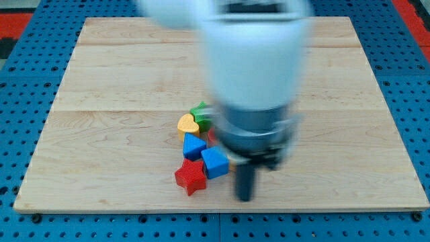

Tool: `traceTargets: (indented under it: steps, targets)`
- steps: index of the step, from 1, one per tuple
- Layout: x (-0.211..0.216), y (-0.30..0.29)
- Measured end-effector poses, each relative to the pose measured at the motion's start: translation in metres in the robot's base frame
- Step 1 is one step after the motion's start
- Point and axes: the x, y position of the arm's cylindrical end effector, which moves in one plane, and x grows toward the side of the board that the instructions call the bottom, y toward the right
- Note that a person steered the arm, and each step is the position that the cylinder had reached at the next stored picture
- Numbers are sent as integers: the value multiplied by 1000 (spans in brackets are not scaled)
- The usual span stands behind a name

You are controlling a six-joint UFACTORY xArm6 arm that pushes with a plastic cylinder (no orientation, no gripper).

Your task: Place your hand at the center of the board

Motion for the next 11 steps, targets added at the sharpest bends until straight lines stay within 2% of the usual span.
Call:
traceTargets:
  steps: [2, 3, 4, 5, 6, 7, 8, 9, 10, 11]
  targets:
    - [-53, -51]
    - [-58, -80]
    - [-69, -60]
    - [-69, 3]
    - [-103, 45]
    - [-179, 39]
    - [-199, 15]
    - [-180, 32]
    - [-223, -34]
    - [-232, -121]
